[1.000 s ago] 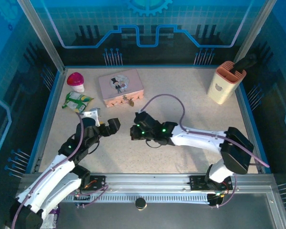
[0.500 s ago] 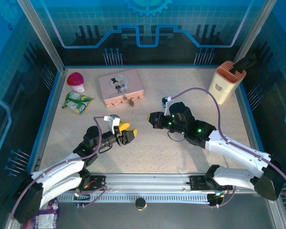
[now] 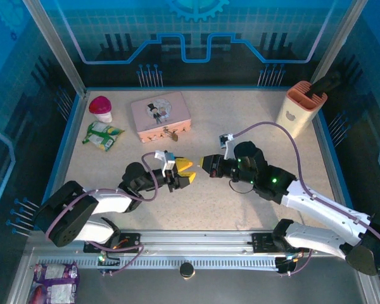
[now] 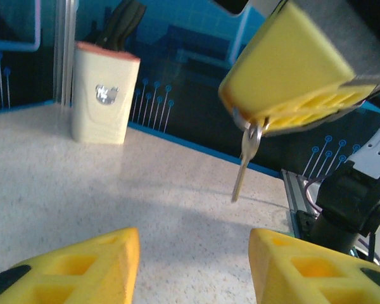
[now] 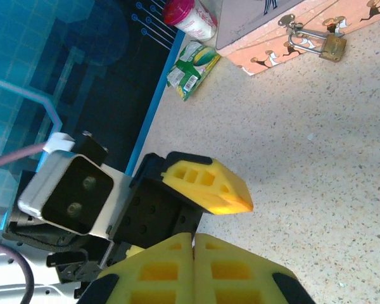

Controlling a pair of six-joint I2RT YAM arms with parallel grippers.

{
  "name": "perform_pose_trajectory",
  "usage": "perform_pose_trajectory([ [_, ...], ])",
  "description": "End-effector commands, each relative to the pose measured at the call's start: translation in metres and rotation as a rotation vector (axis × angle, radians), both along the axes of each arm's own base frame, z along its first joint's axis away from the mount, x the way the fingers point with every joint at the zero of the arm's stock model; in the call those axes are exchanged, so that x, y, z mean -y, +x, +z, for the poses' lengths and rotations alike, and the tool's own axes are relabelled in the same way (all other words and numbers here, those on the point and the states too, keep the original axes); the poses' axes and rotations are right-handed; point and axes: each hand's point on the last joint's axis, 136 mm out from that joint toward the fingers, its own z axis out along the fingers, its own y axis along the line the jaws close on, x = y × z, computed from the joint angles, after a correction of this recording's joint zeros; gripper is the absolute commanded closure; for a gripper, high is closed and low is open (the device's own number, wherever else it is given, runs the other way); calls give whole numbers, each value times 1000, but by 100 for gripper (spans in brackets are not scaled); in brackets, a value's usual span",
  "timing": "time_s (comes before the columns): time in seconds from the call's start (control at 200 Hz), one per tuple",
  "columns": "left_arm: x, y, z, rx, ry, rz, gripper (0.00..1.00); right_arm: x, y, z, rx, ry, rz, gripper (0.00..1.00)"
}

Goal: Unlock the padlock with the key

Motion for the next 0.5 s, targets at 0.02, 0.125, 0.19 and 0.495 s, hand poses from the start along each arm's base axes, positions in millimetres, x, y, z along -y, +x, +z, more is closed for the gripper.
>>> perform_pose_trajectory([
  [0.02, 7, -9, 31, 172, -47, -59, 54, -4, -10, 7, 19, 33, 28, 100],
  [0.125, 8, -11, 31, 179, -45, -74, 58, -5, -11, 8, 20, 36, 30, 100],
  [0.19, 9, -13, 30, 183, -40, -88, 63, -7, -11, 8, 19, 43, 32, 100],
  [0.495, 13, -12, 25, 173, -31, -104, 72, -17, -14, 12, 21, 49, 53, 100],
])
